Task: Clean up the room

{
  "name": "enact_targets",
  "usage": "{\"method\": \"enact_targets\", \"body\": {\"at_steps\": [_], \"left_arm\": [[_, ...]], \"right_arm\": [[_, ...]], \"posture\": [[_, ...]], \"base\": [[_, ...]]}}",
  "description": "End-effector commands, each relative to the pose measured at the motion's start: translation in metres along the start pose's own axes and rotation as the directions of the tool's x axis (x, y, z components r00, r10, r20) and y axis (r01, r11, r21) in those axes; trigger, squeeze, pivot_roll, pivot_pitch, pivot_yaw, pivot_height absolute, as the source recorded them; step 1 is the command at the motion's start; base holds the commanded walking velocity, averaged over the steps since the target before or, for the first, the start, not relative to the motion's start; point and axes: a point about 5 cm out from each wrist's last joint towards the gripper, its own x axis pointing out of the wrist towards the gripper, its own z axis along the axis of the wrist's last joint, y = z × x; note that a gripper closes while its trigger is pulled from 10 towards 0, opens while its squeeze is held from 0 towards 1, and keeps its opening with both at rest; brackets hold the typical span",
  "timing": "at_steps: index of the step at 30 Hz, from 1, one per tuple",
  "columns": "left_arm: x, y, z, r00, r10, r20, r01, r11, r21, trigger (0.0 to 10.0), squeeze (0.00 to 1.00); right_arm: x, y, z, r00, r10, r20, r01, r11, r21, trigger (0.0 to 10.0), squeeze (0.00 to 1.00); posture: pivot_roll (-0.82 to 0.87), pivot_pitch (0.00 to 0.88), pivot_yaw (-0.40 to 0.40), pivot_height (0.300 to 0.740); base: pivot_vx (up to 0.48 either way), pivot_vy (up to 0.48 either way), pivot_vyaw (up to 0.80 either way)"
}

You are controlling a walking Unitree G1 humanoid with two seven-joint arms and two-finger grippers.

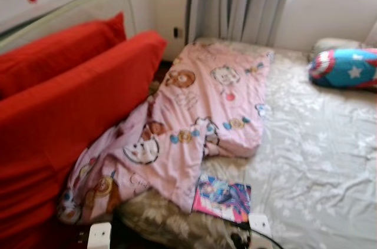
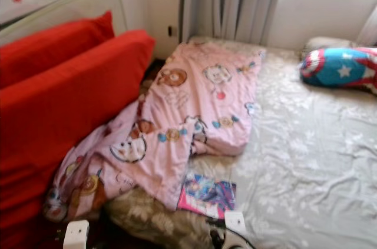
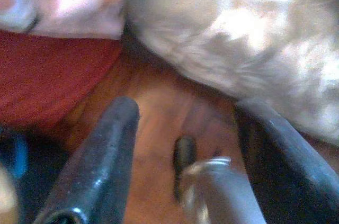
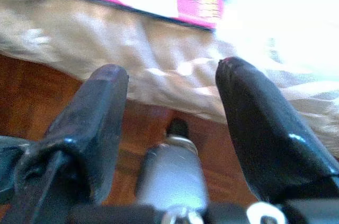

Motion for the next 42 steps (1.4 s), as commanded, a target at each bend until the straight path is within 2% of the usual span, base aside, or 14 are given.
{"method": "enact_targets", "body": {"at_steps": [1,4,10,12,16,18,19,20,24,25,26,32,38,42], "left_arm": [[-0.005,0.007,-0.014,0.999,0.019,-0.043,-0.019,1.000,-0.004,10.0,0.00],[-0.004,0.006,-0.010,1.000,0.014,-0.017,-0.014,1.000,-0.016,10.0,0.00],[0.002,0.002,0.022,0.992,-0.012,0.128,0.019,0.998,-0.056,10.0,0.00],[0.004,-0.004,0.043,0.974,-0.050,0.220,0.061,0.997,-0.047,10.0,0.00],[0.005,-0.007,0.062,0.948,-0.081,0.306,0.097,0.995,-0.038,10.0,0.00],[0.004,-0.009,0.076,0.924,-0.098,0.370,0.117,0.993,-0.031,10.0,0.00],[-0.001,-0.011,0.094,0.878,-0.122,0.463,0.145,0.989,-0.013,10.0,0.00],[-0.001,-0.011,0.094,0.878,-0.122,0.463,0.145,0.989,-0.013,10.0,0.00],[-0.018,-0.018,0.110,0.792,-0.166,0.588,0.179,0.983,0.038,10.0,0.00],[-0.018,-0.018,0.110,0.792,-0.166,0.588,0.179,0.983,0.038,10.0,0.00],[-0.025,-0.019,0.112,0.766,-0.154,0.624,0.173,0.984,0.031,10.0,0.00],[-0.036,-0.018,0.111,0.741,-0.117,0.661,0.160,0.987,-0.005,10.0,0.00],[-0.038,-0.022,0.118,0.748,-0.121,0.653,0.161,0.987,-0.002,10.0,0.00],[-0.040,-0.023,0.123,0.744,-0.114,0.659,0.163,0.986,-0.013,10.0,0.00]], "right_arm": [[0.002,0.003,0.008,1.000,0.010,0.020,-0.010,1.000,-0.003,10.0,0.00],[0.002,0.004,0.008,1.000,0.009,0.017,-0.010,1.000,0.018,10.0,0.00],[0.004,0.007,0.023,0.995,0.027,0.098,-0.033,0.998,0.061,10.0,0.00],[0.004,0.005,0.034,0.988,0.015,0.156,-0.029,0.996,0.089,10.0,0.00],[0.004,0.002,0.048,0.973,0.004,0.230,-0.035,0.991,0.127,10.0,0.00],[0.004,0.002,0.058,0.960,0.005,0.279,-0.043,0.991,0.130,10.0,0.00],[0.003,0.003,0.069,0.940,0.011,0.342,-0.060,0.989,0.133,10.0,0.00],[0.003,0.003,0.069,0.940,0.011,0.342,-0.060,0.989,0.133,10.0,0.00],[-0.002,-0.002,0.090,0.877,-0.024,0.479,-0.067,0.983,0.172,10.0,0.00],[-0.002,-0.002,0.090,0.877,-0.024,0.479,-0.067,0.983,0.172,10.0,0.00],[-0.005,-0.003,0.096,0.856,-0.025,0.517,-0.074,0.983,0.169,10.0,0.00],[-0.010,0.000,0.105,0.812,-0.022,0.583,-0.077,0.987,0.144,10.0,0.00],[-0.010,0.005,0.105,0.824,-0.002,0.567,-0.083,0.989,0.124,10.0,0.00],[-0.012,0.006,0.108,0.814,-0.002,0.581,-0.089,0.988,0.127,10.0,0.00]], "posture": [[0.08,0.000,-0.039,0.740],[0.08,0.000,-0.040,0.740],[0.07,0.000,-0.040,0.740],[0.07,0.000,-0.039,0.740],[0.07,0.000,-0.039,0.740],[0.07,0.006,-0.040,0.740],[0.07,0.007,-0.043,0.740],[0.07,0.007,-0.043,0.740],[0.07,0.013,-0.049,0.740],[0.07,0.013,-0.049,0.740],[0.07,0.017,-0.052,0.740],[0.07,0.011,-0.062,0.740],[0.07,0.019,-0.061,0.740],[0.07,0.019,-0.060,0.715]], "base": [[0.266,0.000,0.80],[0.000,0.000,0.24],[0.000,0.000,0.00],[0.000,0.000,0.00],[0.000,0.000,0.00],[0.000,0.000,0.00],[0.000,0.000,0.00],[0.000,0.000,0.00],[0.000,0.000,0.00],[0.000,0.000,0.00],[0.000,0.000,0.00],[0.000,0.000,0.00],[0.000,0.000,0.00],[0.000,0.000,0.00]]}}
